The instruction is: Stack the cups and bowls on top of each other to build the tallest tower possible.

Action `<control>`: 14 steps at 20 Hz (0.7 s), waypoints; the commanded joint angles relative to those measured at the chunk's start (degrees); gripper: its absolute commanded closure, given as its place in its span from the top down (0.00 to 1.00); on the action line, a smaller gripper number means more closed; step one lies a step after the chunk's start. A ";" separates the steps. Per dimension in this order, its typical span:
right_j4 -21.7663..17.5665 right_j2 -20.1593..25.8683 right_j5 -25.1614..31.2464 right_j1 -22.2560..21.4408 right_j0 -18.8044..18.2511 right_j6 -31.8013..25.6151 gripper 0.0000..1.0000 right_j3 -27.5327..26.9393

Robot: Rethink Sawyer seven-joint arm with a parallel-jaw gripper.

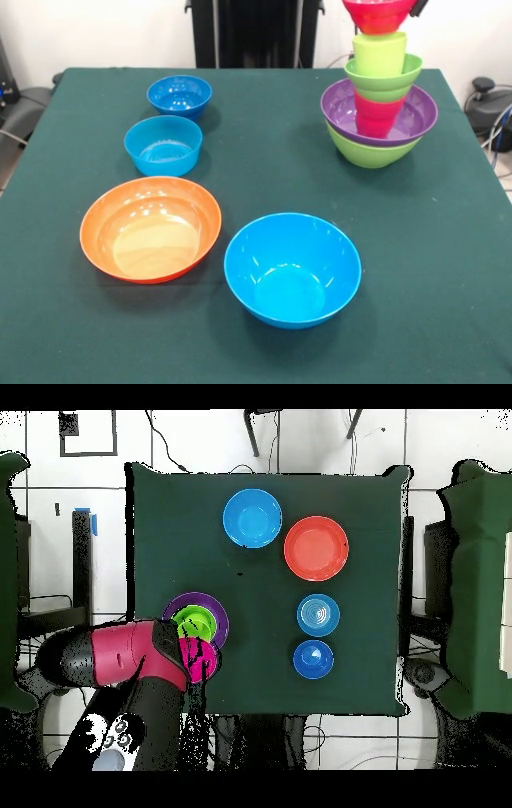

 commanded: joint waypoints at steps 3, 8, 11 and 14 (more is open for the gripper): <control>1.31 1.53 -2.00 1.62 0.22 10.89 0.00 -0.11; 1.92 1.77 -1.08 1.68 0.09 10.67 0.00 -1.03; 2.50 2.23 -0.73 1.82 -0.04 10.56 0.00 -1.58; 3.08 2.47 -0.32 2.03 -0.03 10.57 0.00 -2.13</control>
